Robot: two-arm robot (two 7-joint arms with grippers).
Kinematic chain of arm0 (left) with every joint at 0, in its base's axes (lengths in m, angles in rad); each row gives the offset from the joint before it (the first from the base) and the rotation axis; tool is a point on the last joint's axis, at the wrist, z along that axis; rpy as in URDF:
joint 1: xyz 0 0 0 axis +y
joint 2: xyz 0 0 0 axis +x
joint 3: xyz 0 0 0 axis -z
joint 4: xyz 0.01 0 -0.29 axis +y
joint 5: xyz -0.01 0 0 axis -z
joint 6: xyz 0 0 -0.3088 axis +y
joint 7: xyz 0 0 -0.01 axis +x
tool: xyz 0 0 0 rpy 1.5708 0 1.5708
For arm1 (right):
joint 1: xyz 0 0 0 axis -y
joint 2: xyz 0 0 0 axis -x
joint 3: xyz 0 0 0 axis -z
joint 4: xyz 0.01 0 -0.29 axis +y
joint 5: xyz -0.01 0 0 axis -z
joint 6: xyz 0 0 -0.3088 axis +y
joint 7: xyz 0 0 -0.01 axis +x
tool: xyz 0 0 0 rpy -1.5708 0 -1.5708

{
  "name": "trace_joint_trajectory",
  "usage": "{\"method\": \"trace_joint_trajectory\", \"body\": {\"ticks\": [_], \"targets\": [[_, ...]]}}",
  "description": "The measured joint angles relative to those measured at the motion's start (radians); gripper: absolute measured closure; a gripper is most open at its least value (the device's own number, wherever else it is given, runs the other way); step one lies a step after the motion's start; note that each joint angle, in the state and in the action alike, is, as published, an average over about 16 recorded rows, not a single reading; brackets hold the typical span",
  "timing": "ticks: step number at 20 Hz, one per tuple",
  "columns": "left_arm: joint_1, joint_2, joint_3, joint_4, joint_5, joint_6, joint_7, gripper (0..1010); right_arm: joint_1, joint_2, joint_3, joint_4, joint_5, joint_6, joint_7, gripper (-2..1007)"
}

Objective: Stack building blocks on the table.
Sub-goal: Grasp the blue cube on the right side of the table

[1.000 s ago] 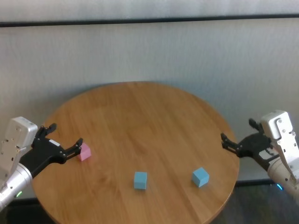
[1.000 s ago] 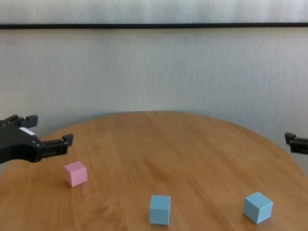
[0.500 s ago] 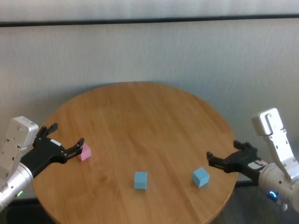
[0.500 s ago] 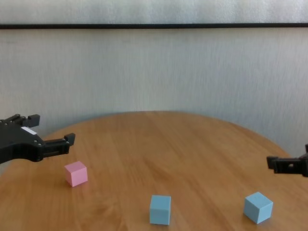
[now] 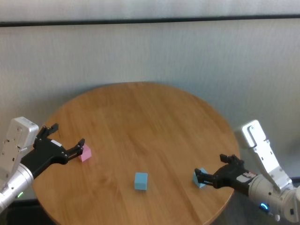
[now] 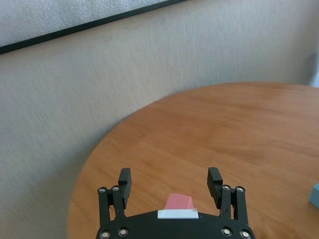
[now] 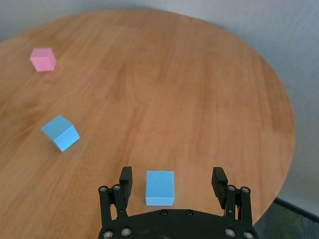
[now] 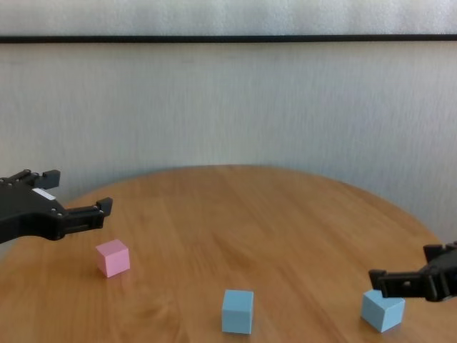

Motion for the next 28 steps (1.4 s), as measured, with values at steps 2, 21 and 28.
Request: {"method": "trace_joint_trajectory", "body": {"ticks": [2,21,28], "targets": [[0.000,0.000,0.000,0.000,0.000,0.000,0.000,11,0.004,0.000,-0.012,0.007,-0.014,0.000,0.011,0],[-0.001,0.000,0.001,0.001,-0.002,-0.001,-0.002,11,0.044,-0.073,-0.029,0.087,-0.070,0.076,0.018,0],[-0.001,0.000,0.002,0.001,-0.002,-0.001,-0.002,11,0.047,-0.091,-0.017,0.095,-0.073,0.099,0.026,0]]}}
